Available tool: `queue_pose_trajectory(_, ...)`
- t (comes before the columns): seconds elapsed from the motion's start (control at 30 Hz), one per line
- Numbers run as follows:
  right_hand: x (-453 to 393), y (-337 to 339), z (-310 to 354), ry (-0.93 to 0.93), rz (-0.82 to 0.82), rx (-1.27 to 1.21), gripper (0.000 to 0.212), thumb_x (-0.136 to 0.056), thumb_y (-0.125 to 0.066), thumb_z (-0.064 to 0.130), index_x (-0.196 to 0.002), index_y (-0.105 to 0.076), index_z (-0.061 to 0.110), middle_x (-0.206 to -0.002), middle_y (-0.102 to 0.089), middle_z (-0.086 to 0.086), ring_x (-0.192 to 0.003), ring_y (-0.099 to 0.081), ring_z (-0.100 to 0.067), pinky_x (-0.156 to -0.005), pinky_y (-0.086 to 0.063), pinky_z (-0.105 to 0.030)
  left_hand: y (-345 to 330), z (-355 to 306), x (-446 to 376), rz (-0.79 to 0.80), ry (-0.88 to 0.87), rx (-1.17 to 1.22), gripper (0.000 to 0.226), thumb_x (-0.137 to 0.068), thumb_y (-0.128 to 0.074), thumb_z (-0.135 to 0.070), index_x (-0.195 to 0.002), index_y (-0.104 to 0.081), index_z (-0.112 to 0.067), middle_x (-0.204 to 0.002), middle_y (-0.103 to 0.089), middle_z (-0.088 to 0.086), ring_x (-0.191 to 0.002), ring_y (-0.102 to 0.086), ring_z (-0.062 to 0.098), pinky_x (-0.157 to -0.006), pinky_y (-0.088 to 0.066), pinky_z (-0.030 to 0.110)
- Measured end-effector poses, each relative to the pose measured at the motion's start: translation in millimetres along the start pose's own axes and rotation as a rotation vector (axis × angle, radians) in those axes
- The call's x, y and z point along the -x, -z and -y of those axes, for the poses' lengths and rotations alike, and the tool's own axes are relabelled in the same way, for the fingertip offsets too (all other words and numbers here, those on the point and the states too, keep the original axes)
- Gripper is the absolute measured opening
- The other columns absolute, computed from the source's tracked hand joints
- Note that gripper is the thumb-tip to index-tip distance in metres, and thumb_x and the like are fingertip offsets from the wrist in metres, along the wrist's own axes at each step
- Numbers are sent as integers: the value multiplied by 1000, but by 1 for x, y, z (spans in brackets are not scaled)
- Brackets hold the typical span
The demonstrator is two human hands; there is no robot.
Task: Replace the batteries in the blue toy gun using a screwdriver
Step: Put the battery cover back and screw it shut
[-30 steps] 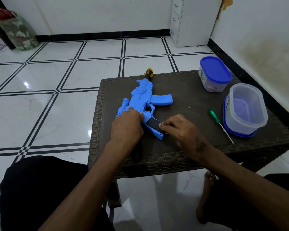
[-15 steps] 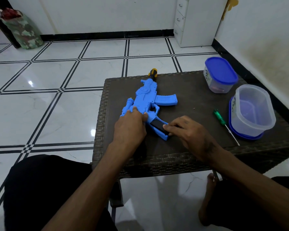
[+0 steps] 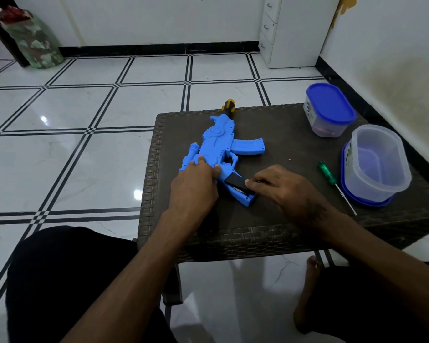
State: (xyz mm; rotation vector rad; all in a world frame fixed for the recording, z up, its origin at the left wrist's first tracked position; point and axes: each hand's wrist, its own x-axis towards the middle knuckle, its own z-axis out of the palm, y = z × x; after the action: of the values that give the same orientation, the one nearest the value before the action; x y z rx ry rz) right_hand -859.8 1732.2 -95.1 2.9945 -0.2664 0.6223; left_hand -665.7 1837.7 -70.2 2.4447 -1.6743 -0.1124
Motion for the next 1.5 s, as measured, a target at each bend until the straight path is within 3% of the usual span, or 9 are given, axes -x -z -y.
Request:
queue_pose_trajectory(0.07,3,-2,3,17,-17,4,31,-87,-58,6,-115,-70,0,-100,-68,-18,-84,-66,-33,-57,-56,-40,0,0,1,6,-10,-4,36,-99,-44,-26,-133,-55,-25,-138,-45,10,-117,-50,29,-87,-49,43)
queue_pose_trajectory(0.17,8,-5,6,10,-14,-2,38,-92,-44,13,-115,-70,-1,-102,-68,-18,-86,-66,-32,-60,-57,-39,0,1,1,0,-5,12,35,-99,-44,-27,-132,-56,-25,-136,-46,10,-115,-51,29,-87,-50,43)
queue_pose_trajectory(0.57,-2,-4,2,67,4,50,30,-88,-52,10,-108,-72,1,-95,-68,-17,-79,-66,-33,-59,-55,-36,1,-1,1,1,-23,-17,36,-100,-44,-27,-134,-55,-24,-138,-45,12,-118,-51,29,-90,-49,42)
queue_pose_trajectory(0.67,-8,0,-1,43,12,26,20,-80,-72,8,-100,-75,7,-93,-69,-13,-77,-68,-30,-59,-54,-30,2,-1,1,4,-27,-17,36,-99,-45,-27,-133,-55,-25,-138,-46,12,-117,-51,29,-89,-48,42)
queue_pose_trajectory(0.77,-12,4,-4,9,103,-63,40,-65,-87,2,-102,-76,10,-100,-71,-14,-83,-70,-31,-62,-59,-36,3,-2,0,25,-18,-27,37,-98,-46,-26,-134,-54,-25,-146,-40,13,-122,-49,30,-93,-47,42)
queue_pose_trajectory(1.0,-12,2,-8,-199,175,-333,41,-88,-63,5,-127,-66,17,-123,-66,-9,-108,-65,-25,-90,-52,-35,-2,-1,-1,31,-11,-8,36,-98,-45,-23,-132,-56,-25,-149,-37,15,-122,-49,33,-94,-48,45)
queue_pose_trajectory(1.27,-10,-4,-8,-153,256,-292,62,-86,-57,-6,-137,-57,29,-128,-58,-14,-108,-63,-28,-85,-55,-44,-4,-1,-2,-3,-19,-5,31,-95,-47,-20,-122,-62,-24,-122,-50,11,-106,-54,28,-79,-46,39)
queue_pose_trajectory(1.37,-13,1,-7,-184,267,-331,64,-83,-55,-9,-136,-58,27,-125,-59,-11,-93,-66,-16,-83,-55,-38,-2,-3,-2,-10,-16,-21,29,-94,-49,-18,-119,-62,-22,-115,-51,9,-101,-55,28,-74,-43,36)
queue_pose_trajectory(1.5,-17,7,-6,-237,243,-433,55,-83,-50,-4,-131,-62,20,-118,-65,-6,-77,-52,8,-84,-54,-36,-1,-6,-1,-23,-16,-36,29,-93,-50,-17,-118,-63,-22,-111,-52,8,-99,-55,27,-68,-36,33)
